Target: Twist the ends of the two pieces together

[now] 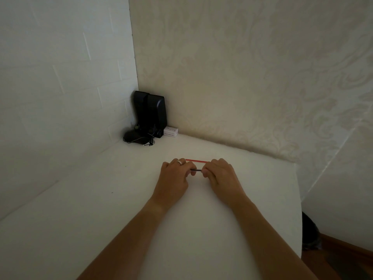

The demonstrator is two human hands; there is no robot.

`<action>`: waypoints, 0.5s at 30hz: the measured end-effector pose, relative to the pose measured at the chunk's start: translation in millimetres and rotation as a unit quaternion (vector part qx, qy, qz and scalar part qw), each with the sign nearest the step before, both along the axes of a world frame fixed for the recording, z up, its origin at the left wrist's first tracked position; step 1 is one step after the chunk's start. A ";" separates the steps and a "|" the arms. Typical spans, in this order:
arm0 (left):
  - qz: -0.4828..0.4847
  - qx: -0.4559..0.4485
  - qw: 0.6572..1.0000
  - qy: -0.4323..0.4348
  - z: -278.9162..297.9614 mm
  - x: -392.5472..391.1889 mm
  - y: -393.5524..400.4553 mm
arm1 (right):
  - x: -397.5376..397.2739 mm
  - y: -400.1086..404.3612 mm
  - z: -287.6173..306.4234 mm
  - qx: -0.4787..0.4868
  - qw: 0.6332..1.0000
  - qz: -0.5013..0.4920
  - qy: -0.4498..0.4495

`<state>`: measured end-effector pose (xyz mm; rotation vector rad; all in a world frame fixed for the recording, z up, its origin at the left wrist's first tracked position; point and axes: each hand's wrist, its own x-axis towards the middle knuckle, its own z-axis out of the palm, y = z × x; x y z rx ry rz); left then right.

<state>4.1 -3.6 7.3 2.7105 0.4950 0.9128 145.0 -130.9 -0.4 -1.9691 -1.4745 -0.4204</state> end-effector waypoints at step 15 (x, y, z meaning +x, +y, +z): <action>0.003 -0.008 1.000 0.001 -0.8 1.3 2.9 | -2.4 2.5 -0.6 0.022 0.999 -0.005 0.049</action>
